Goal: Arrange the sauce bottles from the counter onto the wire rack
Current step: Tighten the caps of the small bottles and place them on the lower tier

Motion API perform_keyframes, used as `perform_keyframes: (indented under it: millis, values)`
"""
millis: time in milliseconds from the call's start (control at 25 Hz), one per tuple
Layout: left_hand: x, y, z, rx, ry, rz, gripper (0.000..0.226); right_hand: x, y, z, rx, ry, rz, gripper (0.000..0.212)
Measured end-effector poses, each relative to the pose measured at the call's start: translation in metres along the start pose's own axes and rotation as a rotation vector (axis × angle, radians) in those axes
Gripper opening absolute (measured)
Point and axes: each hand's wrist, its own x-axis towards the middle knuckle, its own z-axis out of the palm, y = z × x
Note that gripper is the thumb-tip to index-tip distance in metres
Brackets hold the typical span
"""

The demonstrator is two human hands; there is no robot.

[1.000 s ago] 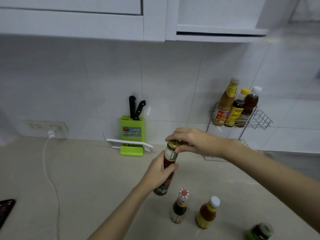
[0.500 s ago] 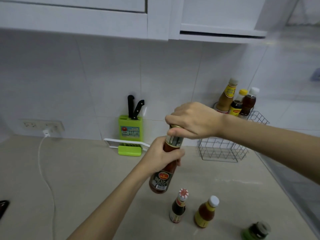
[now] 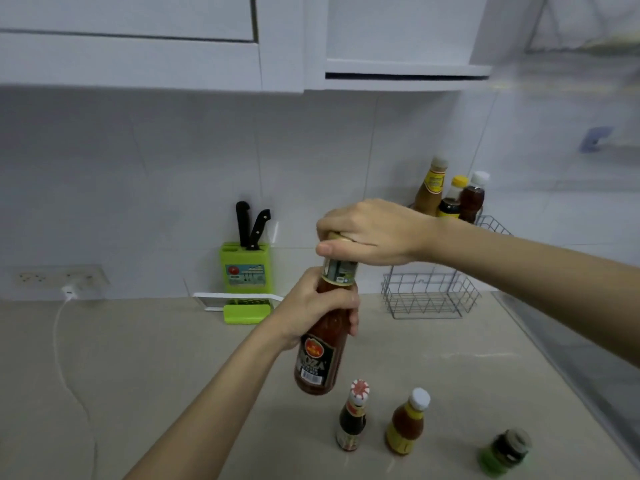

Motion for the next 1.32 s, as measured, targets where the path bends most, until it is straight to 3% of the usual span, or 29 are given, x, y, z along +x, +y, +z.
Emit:
perform_keyframes:
  millis: [40, 120, 600, 760, 840, 920, 1000, 1200, 1320]
  values:
    - [0.001, 0.004, 0.0, -0.048, -0.09, 0.005, 0.011, -0.001, 0.0, -0.008, -0.023, -0.013, -0.044, 0.049]
    - [0.003, 0.008, 0.005, -0.048, -0.104, 0.002, 0.011, -0.002, 0.001, -0.013, -0.106, -0.024, -0.04, 0.044]
    - [0.032, -0.012, 0.031, 0.265, 0.366, -0.006, 0.014, -0.012, 0.014, 0.009, -0.19, 0.017, 0.357, 0.035]
    - [0.04, -0.024, 0.038, 0.368, 0.477, 0.021, 0.013, -0.02, 0.017, 0.02, -0.308, -0.016, 0.36, 0.026]
    - [0.044, -0.029, 0.033, 0.401, 0.452, 0.006, 0.014, -0.03, 0.021, 0.028, -0.169, 0.003, 0.402, 0.036]
    - [0.059, -0.037, 0.034, 0.374, 0.383, -0.019, 0.014, -0.051, 0.032, 0.037, 0.309, 0.074, 0.587, 0.054]
    - [0.069, -0.045, 0.037, 0.35, 0.318, -0.038, 0.014, -0.068, 0.038, 0.051, 0.591, 0.125, 0.669, 0.049]
    - [0.112, -0.078, 0.058, 0.458, 0.066, -0.105, 0.033, -0.111, 0.079, 0.094, 0.761, 0.218, 0.784, 0.037]
    - [0.135, -0.108, 0.05, 0.628, -0.11, -0.244, 0.05, -0.139, 0.098, 0.133, 0.625, 0.306, 0.906, 0.036]
